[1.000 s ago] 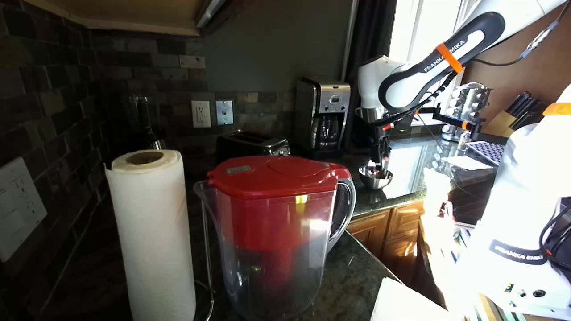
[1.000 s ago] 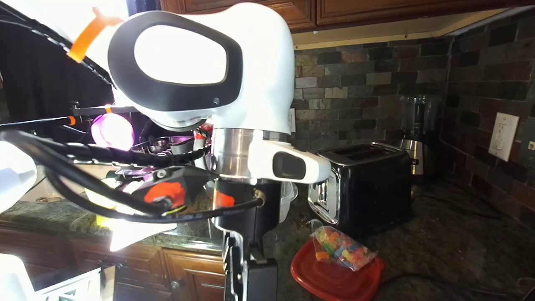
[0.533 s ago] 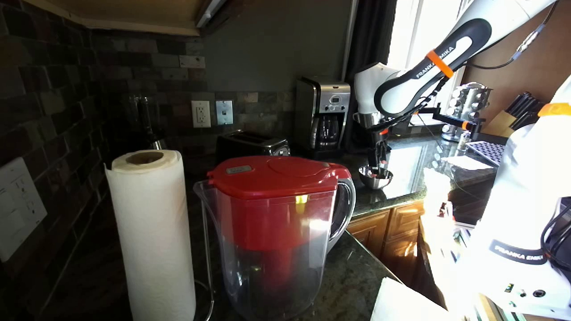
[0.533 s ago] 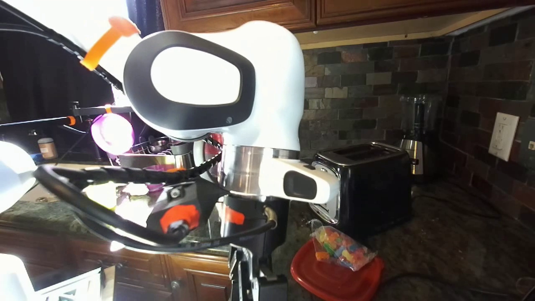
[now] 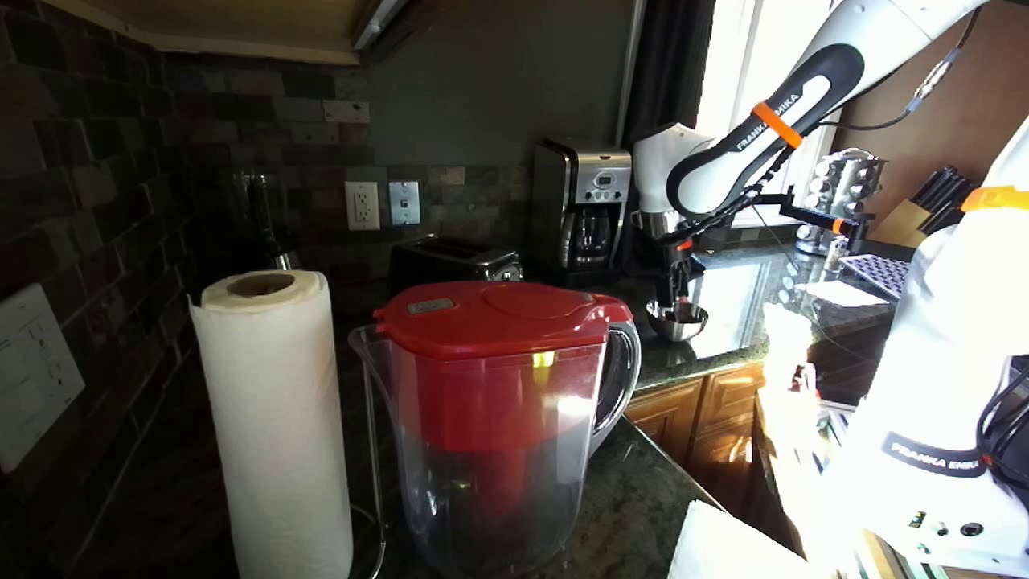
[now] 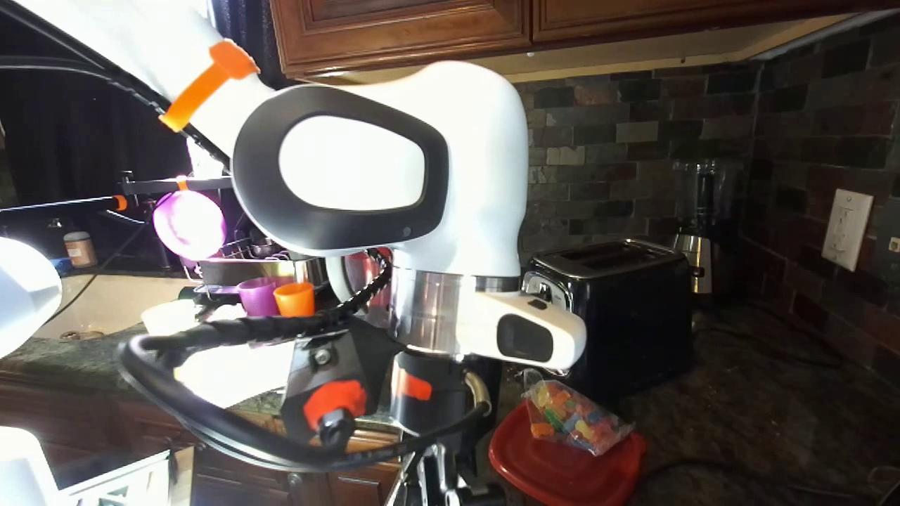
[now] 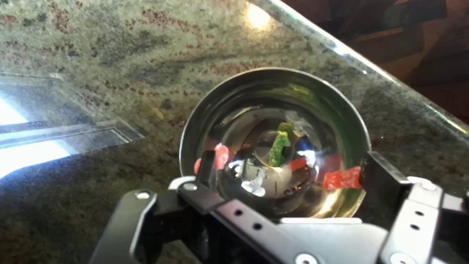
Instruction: Put some gummy bears into the plastic
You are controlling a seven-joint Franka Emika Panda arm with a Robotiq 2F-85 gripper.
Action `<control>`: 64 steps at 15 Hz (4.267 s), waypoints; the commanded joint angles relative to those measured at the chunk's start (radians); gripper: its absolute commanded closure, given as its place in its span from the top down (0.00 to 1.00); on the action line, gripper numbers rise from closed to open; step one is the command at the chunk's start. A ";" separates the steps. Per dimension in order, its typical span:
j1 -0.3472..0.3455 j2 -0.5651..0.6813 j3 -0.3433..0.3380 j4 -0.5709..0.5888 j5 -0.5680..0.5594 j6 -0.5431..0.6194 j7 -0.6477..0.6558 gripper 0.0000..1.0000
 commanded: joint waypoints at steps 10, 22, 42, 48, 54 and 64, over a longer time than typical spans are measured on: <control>0.013 0.005 -0.029 0.009 0.116 0.043 -0.140 1.00; 0.029 0.000 -0.048 0.018 0.216 0.046 -0.237 1.00; 0.030 -0.087 -0.066 0.019 0.245 -0.085 -0.297 0.95; 0.031 -0.039 -0.103 0.030 0.259 -0.090 -0.391 1.00; 0.021 0.001 -0.149 0.032 0.263 -0.072 -0.523 1.00; 0.010 0.029 -0.159 0.056 0.256 -0.048 -0.533 1.00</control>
